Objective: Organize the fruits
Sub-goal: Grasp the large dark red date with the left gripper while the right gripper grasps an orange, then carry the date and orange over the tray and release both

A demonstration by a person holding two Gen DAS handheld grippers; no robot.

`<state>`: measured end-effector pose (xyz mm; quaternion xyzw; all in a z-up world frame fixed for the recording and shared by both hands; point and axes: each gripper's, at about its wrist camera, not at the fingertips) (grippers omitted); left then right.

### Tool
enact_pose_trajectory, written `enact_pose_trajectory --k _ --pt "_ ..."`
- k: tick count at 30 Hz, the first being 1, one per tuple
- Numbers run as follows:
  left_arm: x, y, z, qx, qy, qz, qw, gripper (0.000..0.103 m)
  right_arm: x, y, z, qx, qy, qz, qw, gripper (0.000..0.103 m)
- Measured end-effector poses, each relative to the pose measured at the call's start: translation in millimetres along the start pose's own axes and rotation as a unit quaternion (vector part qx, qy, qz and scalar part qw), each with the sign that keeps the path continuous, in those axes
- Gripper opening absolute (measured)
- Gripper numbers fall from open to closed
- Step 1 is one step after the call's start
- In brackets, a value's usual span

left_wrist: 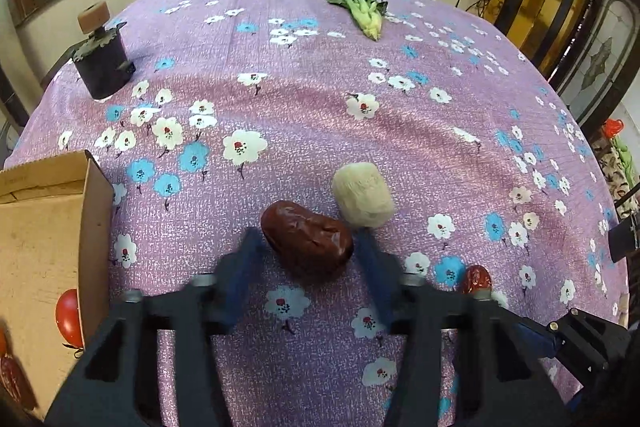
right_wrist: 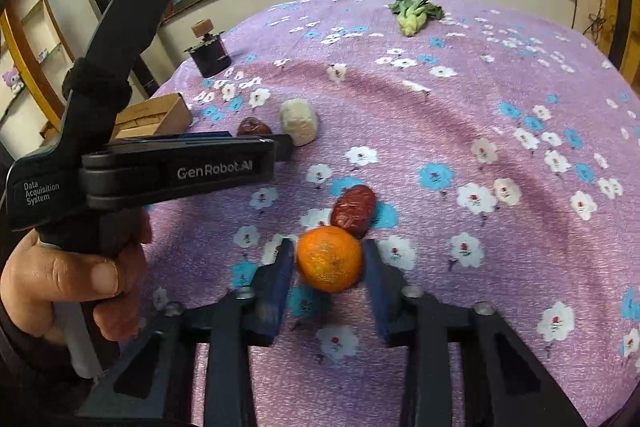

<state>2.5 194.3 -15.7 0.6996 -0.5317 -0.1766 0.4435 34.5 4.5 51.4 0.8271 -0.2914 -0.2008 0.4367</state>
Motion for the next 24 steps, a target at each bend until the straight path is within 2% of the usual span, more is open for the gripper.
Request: enact_pose_trajectory --k 11,24 --pt "4 39 33 0.025 0.013 0.030 0.9992 0.041 3 33 9 0.020 -0.020 -0.019 0.999 0.032" --pt "5 86 59 0.055 0.014 -0.005 0.9984 0.041 -21 54 17 0.034 -0.010 -0.036 0.999 0.032"
Point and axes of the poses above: each gripper's, at about its wrist camera, not at the fingertips, and y roughly against the way its jaws point, x to its right, z to its underside, and after that the axes turned 9 degrees about z, right-handed
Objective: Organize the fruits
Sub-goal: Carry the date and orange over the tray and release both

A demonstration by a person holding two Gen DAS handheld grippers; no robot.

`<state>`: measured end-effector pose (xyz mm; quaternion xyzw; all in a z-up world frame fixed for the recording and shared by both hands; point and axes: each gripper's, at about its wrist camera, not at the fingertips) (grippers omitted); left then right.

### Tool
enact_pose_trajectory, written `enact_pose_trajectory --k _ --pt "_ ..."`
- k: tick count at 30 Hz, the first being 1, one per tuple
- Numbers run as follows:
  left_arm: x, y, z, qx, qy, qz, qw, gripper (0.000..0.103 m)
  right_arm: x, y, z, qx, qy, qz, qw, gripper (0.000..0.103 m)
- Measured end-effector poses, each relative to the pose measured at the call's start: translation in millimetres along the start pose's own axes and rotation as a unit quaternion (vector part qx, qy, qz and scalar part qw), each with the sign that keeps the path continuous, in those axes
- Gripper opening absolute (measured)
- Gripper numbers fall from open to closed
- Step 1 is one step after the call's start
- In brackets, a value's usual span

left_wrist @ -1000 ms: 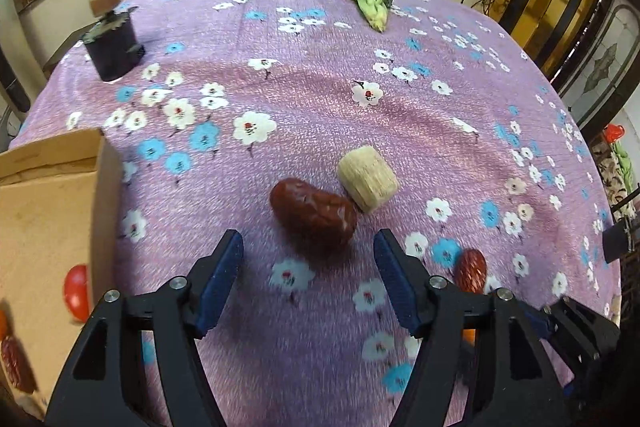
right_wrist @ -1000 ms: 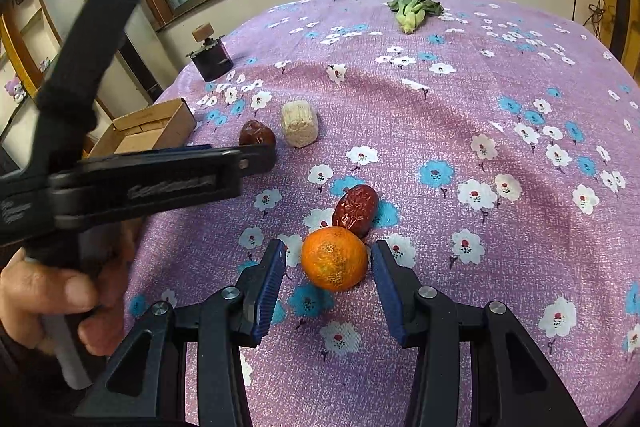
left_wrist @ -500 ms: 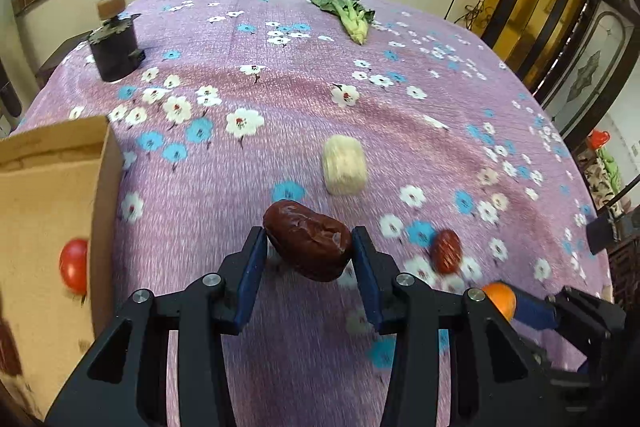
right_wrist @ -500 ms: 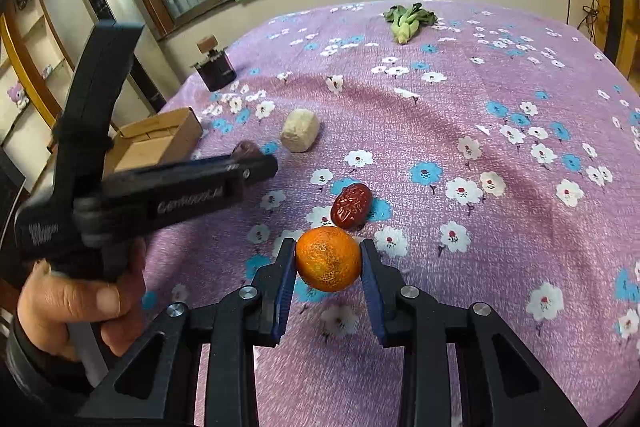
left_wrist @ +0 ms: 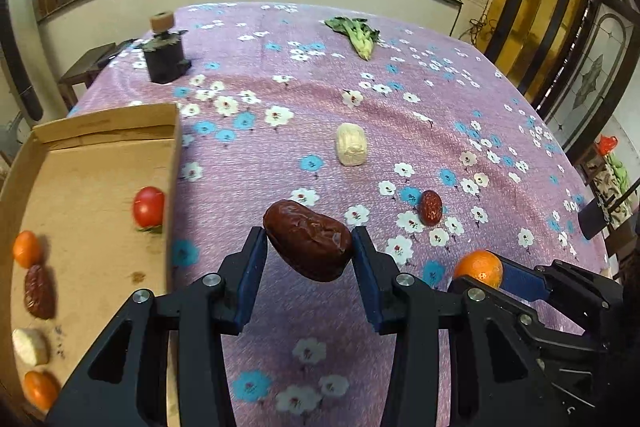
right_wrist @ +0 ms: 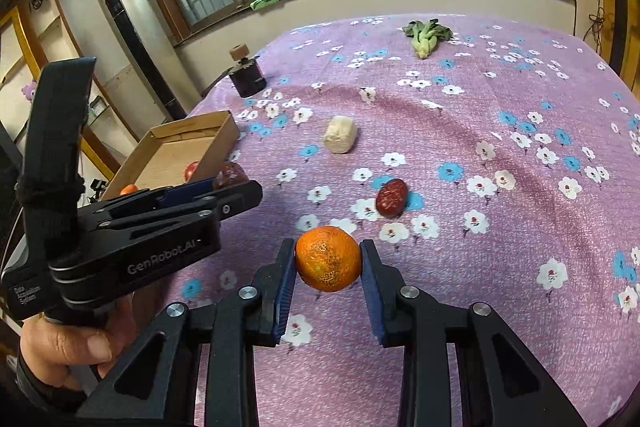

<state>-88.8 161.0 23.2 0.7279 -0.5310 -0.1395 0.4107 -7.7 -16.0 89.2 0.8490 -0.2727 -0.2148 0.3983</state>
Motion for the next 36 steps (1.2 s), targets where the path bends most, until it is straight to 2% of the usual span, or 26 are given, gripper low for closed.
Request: enact_pose_trajectory --k 19,36 --pt "-32 31 25 0.018 0.028 -0.029 0.9990 0.041 -40 8 -1 0.008 0.036 -0.015 0.999 0.032" --pt "-53 49 34 0.031 0.039 -0.043 0.9978 0.041 -64 4 1 0.003 0.058 -0.024 0.998 0.032"
Point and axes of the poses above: each gripper's, at about its wrist camera, not at the fingertips, and y roughly against the way its jaws point, x to its right, z to its underside, and after that the axes turned 9 degrees about z, right-handed
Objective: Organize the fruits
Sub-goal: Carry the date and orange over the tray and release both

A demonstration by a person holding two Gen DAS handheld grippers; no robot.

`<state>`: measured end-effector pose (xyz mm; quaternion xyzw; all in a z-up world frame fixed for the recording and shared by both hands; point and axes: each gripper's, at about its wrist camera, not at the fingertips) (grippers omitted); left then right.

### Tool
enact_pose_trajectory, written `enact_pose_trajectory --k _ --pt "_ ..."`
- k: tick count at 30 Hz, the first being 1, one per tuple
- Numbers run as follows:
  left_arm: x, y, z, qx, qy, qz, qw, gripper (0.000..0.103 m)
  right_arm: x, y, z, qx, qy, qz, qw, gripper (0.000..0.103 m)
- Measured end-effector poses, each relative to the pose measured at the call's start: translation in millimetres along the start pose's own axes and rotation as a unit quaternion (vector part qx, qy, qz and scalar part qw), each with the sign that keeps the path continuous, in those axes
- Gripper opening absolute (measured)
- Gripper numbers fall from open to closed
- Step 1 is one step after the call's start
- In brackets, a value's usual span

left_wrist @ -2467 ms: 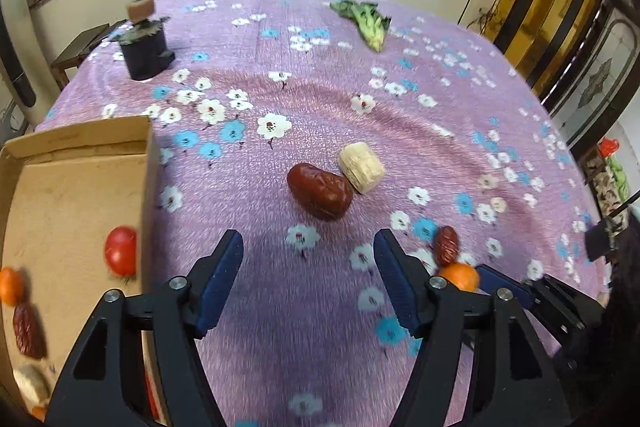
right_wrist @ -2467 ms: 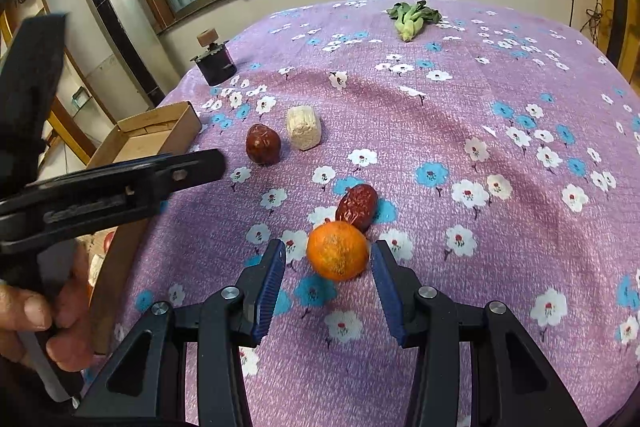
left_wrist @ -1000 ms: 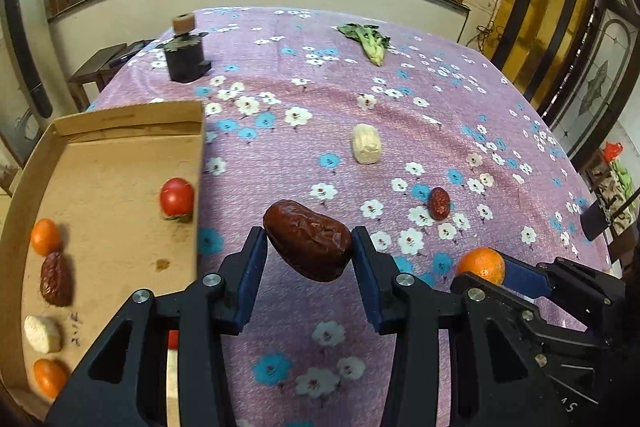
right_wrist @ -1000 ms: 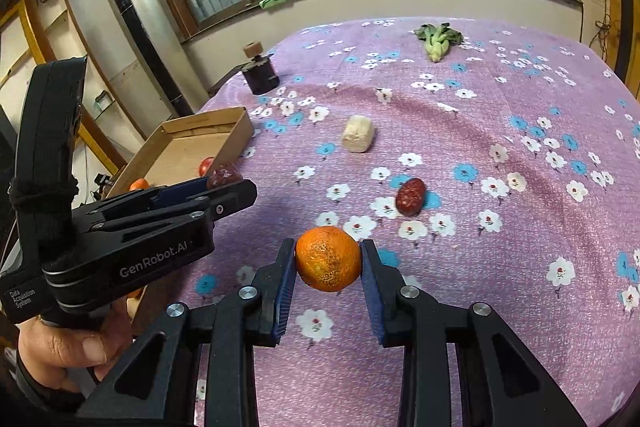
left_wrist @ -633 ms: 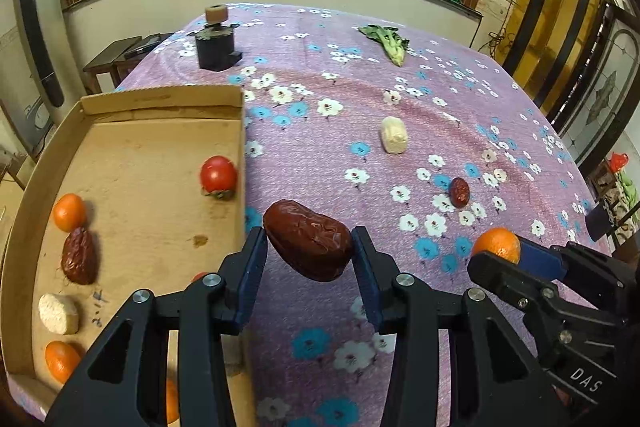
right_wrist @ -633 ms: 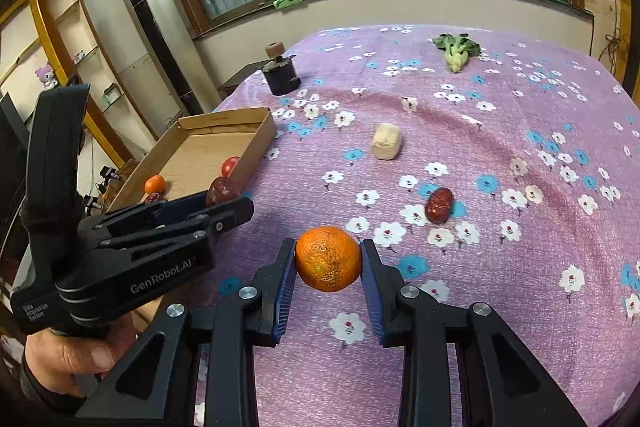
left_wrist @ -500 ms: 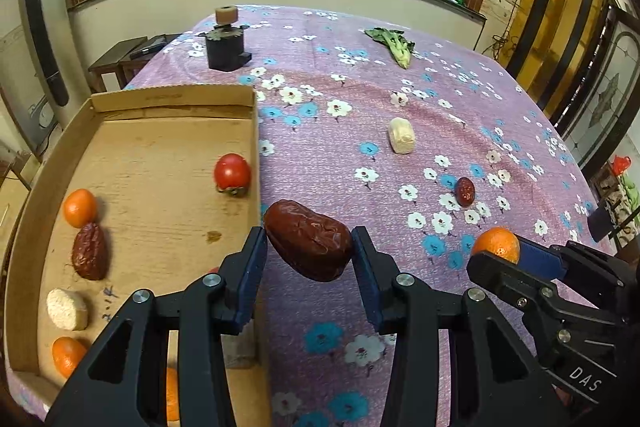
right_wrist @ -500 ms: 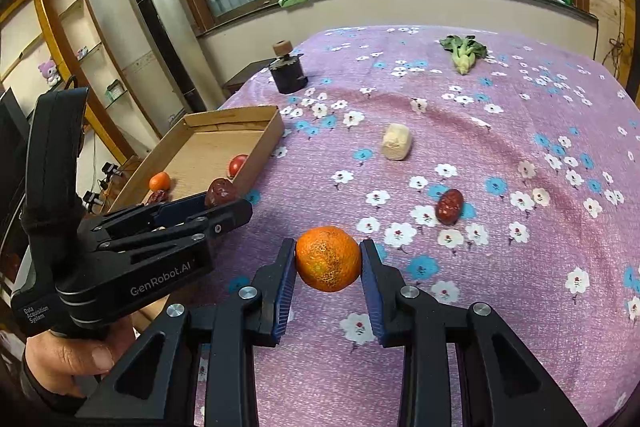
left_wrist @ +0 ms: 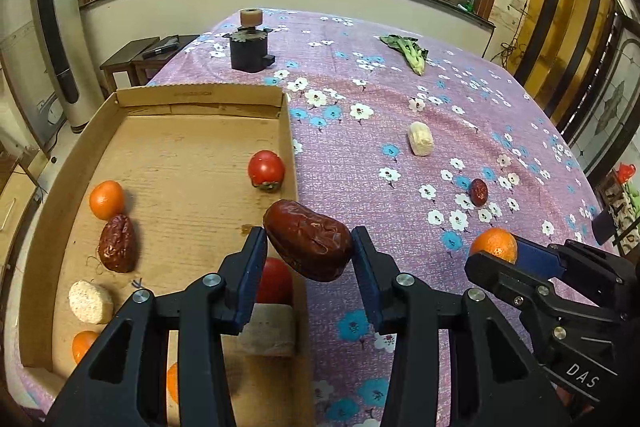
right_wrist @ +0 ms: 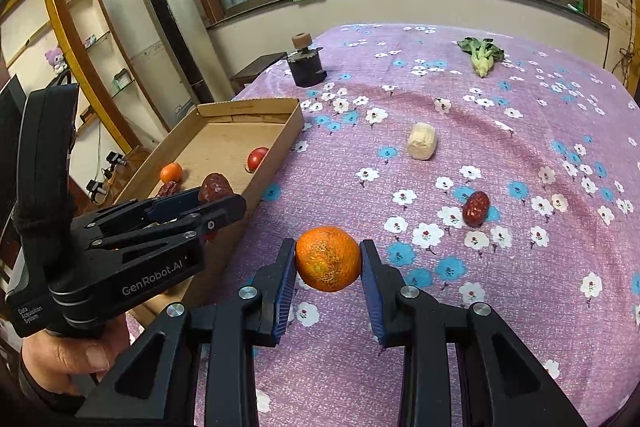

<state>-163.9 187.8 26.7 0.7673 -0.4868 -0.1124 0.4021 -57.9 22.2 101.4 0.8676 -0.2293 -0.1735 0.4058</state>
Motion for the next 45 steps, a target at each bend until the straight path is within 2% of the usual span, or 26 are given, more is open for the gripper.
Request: enact_pose_trajectory --k 19,27,33,39,45 --pt "-49 14 -6 0.015 0.040 -0.021 0.9988 0.041 -52 -25 -18 -0.010 0.048 -0.025 0.998 0.032" --pt "-85 16 -15 0.016 0.062 -0.040 0.9971 0.041 -78 -46 -35 -0.018 0.067 -0.040 0.997 0.032" --pt "-110 11 -34 0.016 0.071 -0.056 0.9958 0.041 -99 -70 -60 -0.029 0.069 -0.061 0.995 0.032" --pt "-137 -8 -60 -0.007 0.088 -0.072 0.9935 0.041 -136 -101 -74 -0.047 0.103 -0.068 0.991 0.032" --pt "-147 -36 -70 -0.035 0.089 -0.077 0.9924 0.041 -148 -126 -69 -0.076 0.120 -0.056 0.988 0.032"
Point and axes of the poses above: each gripper's, at about its wrist camera, not at the fingertips, and y roughly against the way its jaws point, x to its right, z to its underside, and after that the axes turned 9 degrees about z, right-handed
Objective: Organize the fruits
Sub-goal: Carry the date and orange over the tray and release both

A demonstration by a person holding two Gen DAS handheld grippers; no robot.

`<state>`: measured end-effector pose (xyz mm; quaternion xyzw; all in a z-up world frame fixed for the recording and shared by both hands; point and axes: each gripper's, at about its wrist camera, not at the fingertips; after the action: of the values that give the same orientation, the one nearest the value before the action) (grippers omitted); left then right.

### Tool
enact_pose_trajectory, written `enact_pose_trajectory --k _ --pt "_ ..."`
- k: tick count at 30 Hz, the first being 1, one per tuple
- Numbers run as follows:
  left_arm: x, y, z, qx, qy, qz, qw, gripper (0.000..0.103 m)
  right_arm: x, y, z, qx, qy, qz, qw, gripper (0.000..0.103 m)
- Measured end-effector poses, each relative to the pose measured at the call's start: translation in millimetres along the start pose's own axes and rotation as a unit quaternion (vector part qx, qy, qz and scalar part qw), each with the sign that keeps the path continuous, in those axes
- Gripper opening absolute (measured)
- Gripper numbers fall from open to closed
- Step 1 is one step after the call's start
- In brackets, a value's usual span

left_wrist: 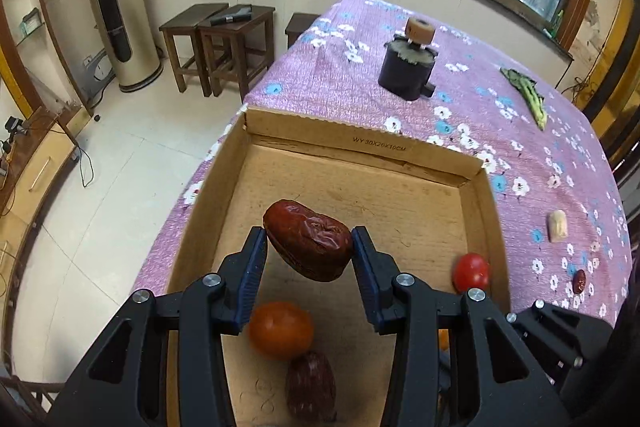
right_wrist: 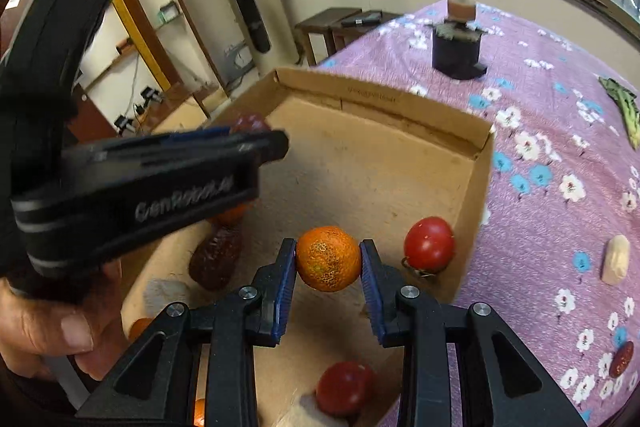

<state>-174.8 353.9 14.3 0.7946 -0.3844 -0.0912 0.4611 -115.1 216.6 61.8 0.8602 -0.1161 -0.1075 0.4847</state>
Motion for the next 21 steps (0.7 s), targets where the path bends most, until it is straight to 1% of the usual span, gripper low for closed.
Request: enact_pose_trajectory --k 6,9,10,11,12,14,15,18,21 --pt "-2 -20 0 -0.031 0.001 -0.007 0.9995 0.042 -7 -10 2 -0.006 0.020 0.008 1.000 0.034" --pt "-2 -21 0 -0.033 -0.001 -0.018 0.9993 0.042 -6 -13 2 -0.011 0.020 0.011 1.000 0.035" --pt "-2 -20 0 -0.033 0.000 -0.019 0.9993 0.045 -5 -13 2 -0.011 0.020 0.012 1.000 0.037" --pt "-3 -19 0 -0.033 0.004 -0.016 0.9993 0.049 -5 -12 3 -0.009 0.022 0.013 1.000 0.039" --pt "-4 -17 0 -0.031 0.009 -0.015 0.9994 0.052 -4 -10 3 -0.007 0.022 0.013 1.000 0.042" --pt "-5 -9 1 -0.019 0.012 -0.016 0.9996 0.059 -1 -5 5 -0.001 0.018 0.009 1.000 0.052" --pt "-5 -5 2 -0.013 0.013 -0.017 0.9997 0.060 1 -2 5 0.001 0.017 0.005 1.000 0.054" --pt "-1 7 4 0.003 0.011 -0.017 0.9998 0.061 3 9 10 0.008 0.014 0.003 1.000 0.055" --pt "6 23 8 0.021 0.014 -0.008 0.9996 0.061 9 23 16 0.018 0.003 -0.001 1.000 0.055"
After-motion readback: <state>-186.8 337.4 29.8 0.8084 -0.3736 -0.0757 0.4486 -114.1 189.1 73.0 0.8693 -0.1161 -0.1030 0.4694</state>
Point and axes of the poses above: each gripper's, at about its wrist camera, not at the fingertips, and y roughly against the way its jaws point, x to its right, z to its underside, and after that the axes turned 9 degrees about z, right-handed
